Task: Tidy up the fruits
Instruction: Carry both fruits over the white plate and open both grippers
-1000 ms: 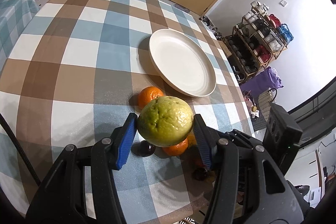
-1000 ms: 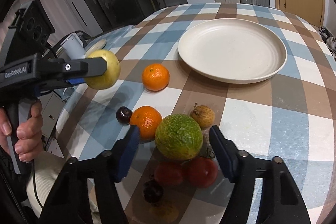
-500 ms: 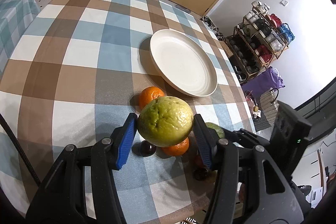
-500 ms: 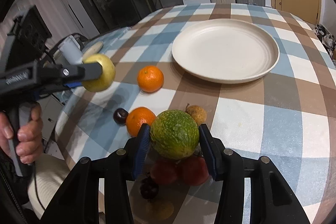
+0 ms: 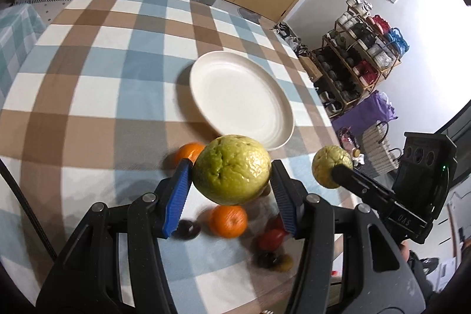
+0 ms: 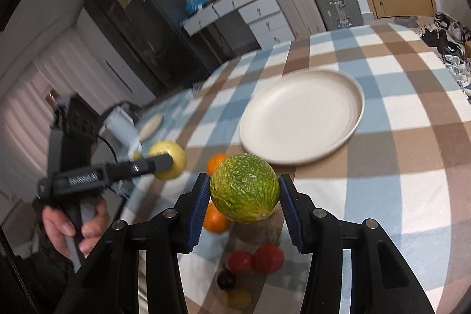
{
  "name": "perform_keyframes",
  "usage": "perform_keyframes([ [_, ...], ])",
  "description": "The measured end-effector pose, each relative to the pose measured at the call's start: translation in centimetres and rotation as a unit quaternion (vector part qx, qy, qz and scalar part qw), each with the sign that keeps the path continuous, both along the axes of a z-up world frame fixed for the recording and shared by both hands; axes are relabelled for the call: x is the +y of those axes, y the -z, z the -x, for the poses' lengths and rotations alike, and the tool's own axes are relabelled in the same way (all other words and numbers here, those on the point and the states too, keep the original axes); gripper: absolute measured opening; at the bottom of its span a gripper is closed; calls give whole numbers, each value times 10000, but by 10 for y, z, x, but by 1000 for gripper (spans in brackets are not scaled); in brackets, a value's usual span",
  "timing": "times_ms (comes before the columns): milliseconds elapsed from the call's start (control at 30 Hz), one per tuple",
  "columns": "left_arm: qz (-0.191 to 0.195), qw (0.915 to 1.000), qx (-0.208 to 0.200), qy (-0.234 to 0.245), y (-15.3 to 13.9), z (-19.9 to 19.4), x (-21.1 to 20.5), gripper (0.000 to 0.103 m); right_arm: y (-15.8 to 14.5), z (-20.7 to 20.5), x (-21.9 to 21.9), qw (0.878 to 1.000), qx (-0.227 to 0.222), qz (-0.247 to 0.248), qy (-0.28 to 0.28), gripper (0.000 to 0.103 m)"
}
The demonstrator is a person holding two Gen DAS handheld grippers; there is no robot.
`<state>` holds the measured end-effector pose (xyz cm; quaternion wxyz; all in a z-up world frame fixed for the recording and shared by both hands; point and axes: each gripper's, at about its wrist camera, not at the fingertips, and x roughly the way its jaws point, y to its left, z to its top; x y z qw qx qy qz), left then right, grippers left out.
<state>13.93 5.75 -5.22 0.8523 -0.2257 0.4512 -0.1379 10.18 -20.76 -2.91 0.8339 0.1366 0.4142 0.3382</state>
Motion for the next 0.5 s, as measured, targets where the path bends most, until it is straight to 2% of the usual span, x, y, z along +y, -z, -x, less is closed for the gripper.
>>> perform_keyframes([
  [167,-208,9996,-191,-91,-14,-32,-15,51,-13,-31,-18,9998,-60,-120,125,48],
  [267,-178,9997,-178,-46,-22,-60,-21,51,-16,-52,-23,9998,-144,-81,130,48],
  [367,-304,9993,-199,13,-29,-91,-32,51,-17,-80,-24,9998,-150,-74,129,48],
  [500,-347,9992,-137,119,-29,-135,-44,51,-14,-120,-16,10000,-73,-47,32,48],
])
